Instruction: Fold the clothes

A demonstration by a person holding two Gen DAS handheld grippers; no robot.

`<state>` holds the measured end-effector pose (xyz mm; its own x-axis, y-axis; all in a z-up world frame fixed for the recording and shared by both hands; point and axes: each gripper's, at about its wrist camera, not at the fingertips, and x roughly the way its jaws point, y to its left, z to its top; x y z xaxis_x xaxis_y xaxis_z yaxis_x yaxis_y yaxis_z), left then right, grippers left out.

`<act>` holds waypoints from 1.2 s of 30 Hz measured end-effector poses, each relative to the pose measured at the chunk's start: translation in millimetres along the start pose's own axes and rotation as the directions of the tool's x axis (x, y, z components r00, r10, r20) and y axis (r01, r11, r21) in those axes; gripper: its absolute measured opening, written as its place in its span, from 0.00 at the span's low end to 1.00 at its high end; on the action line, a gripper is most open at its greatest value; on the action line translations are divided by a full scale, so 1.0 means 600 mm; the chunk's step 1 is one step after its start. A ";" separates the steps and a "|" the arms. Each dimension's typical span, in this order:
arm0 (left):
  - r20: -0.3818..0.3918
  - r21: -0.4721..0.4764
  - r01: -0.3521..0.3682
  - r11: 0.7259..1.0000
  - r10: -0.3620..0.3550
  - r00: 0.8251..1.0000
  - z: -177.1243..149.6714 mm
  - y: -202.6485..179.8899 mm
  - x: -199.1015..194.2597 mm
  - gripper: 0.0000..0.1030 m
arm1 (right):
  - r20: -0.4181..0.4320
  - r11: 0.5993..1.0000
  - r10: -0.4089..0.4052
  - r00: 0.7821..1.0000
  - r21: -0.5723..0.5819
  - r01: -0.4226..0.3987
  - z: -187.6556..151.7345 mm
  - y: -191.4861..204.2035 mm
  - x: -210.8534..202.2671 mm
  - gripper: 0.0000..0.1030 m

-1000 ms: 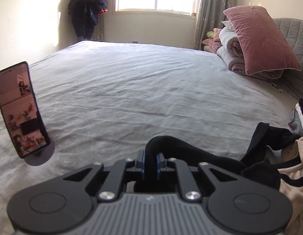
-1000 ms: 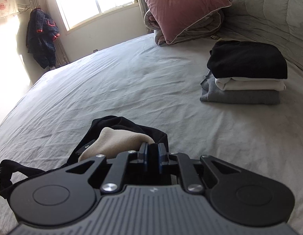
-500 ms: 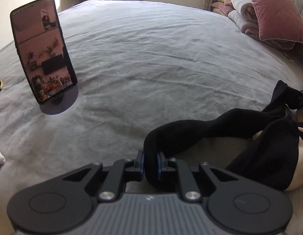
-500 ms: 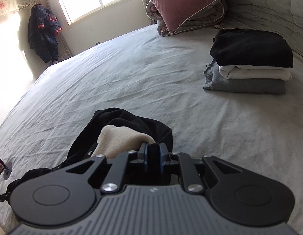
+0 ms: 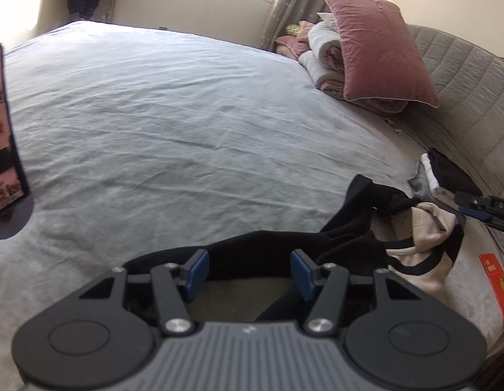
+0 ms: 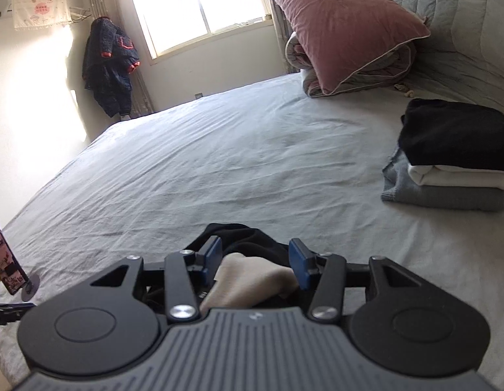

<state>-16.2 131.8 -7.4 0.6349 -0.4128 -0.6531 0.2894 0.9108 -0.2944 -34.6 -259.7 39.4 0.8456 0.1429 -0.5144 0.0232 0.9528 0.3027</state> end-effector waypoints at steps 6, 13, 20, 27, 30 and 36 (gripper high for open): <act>-0.077 0.069 0.080 0.994 -0.074 0.994 0.003 -0.057 0.059 0.56 | -0.067 0.987 0.156 0.986 0.059 -0.152 0.004 0.044 0.041 0.49; -0.140 0.130 0.132 0.983 -0.113 0.984 0.003 -0.101 0.113 0.56 | -0.200 0.975 0.215 0.956 0.101 -0.198 -0.013 0.084 0.115 0.49; -0.214 0.122 0.146 0.982 -0.118 0.970 -0.004 -0.112 0.159 0.53 | -0.315 0.987 0.147 0.938 0.111 -0.118 -0.043 0.097 0.186 0.49; -0.209 0.113 0.157 0.981 -0.131 0.969 -0.007 -0.109 0.163 0.38 | -0.332 0.990 0.124 0.935 0.109 -0.093 -0.077 0.113 0.239 0.43; -0.203 0.098 0.160 0.982 -0.138 0.969 -0.007 -0.102 0.162 0.32 | -0.292 0.991 0.106 0.950 0.108 -0.078 -0.078 0.116 0.239 0.13; -0.189 0.074 0.156 0.985 -0.140 0.972 -0.007 -0.097 0.155 0.29 | -0.189 0.987 0.116 0.975 0.134 -0.092 -0.055 0.109 0.207 0.07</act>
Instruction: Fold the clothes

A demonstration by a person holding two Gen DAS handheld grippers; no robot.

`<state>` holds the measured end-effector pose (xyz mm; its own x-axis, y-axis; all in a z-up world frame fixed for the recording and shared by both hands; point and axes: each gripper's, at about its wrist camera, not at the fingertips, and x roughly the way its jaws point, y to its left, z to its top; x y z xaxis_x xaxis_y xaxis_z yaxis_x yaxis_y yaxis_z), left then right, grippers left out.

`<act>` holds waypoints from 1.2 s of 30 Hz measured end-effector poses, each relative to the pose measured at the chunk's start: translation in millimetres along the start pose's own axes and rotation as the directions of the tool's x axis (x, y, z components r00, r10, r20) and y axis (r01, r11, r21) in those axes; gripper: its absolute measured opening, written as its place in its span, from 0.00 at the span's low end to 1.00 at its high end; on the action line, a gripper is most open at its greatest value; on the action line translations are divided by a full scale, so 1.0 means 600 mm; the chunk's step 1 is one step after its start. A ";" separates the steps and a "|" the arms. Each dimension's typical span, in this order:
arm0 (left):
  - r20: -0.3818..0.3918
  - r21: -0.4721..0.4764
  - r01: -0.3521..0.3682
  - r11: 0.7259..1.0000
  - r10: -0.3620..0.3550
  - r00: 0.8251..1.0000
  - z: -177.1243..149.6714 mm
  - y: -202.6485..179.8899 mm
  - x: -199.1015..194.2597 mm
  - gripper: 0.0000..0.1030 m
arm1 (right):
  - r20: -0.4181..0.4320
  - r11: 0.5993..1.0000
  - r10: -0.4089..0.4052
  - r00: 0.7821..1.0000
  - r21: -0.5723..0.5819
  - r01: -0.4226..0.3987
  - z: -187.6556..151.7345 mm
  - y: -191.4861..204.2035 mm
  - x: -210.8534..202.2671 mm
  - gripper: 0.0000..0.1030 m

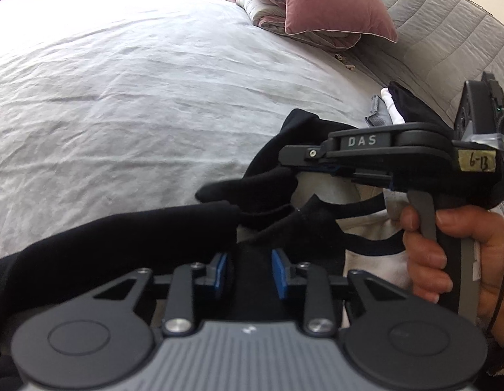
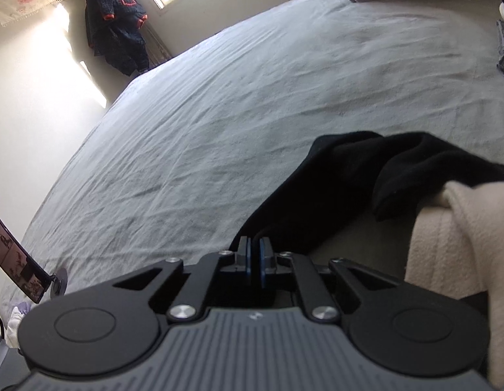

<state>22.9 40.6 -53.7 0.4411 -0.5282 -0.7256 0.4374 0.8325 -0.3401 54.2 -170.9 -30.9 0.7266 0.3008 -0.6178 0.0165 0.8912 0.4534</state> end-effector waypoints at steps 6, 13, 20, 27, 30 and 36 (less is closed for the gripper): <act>0.016 -0.007 -0.017 1.000 0.017 1.000 0.002 0.001 -0.006 0.29 | 0.159 0.999 -0.027 0.987 -0.013 0.030 0.029 -0.006 -0.063 0.06; 0.021 -0.021 -0.020 1.000 0.021 1.000 0.002 0.008 -0.010 0.29 | 0.273 0.993 -0.114 0.955 0.072 0.098 0.064 -0.070 -0.126 0.06; 0.015 -0.028 -0.024 0.999 0.024 1.000 0.006 0.009 -0.004 0.31 | 0.332 0.973 -0.213 0.919 0.154 0.170 0.074 -0.143 -0.173 0.06; -0.003 -0.032 -0.026 0.999 0.026 1.000 0.012 0.011 0.009 0.37 | 0.363 0.946 -0.316 0.876 0.196 0.260 0.067 -0.203 -0.223 0.06; -0.005 -0.030 -0.028 0.999 0.028 1.000 0.014 0.010 0.014 0.37 | 0.364 0.932 -0.356 0.861 0.201 0.301 0.059 -0.225 -0.244 0.06; -0.008 -0.043 -0.027 0.999 0.027 1.000 0.017 0.009 0.019 0.37 | 0.313 0.898 -0.436 0.844 0.208 0.387 0.038 -0.265 -0.268 0.06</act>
<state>38.5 37.3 -57.9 0.4468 -0.5043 -0.7389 0.3911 0.8530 -0.3456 -49.8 -368.8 10.7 0.8208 -0.2412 -0.5178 0.4390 0.8463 0.3018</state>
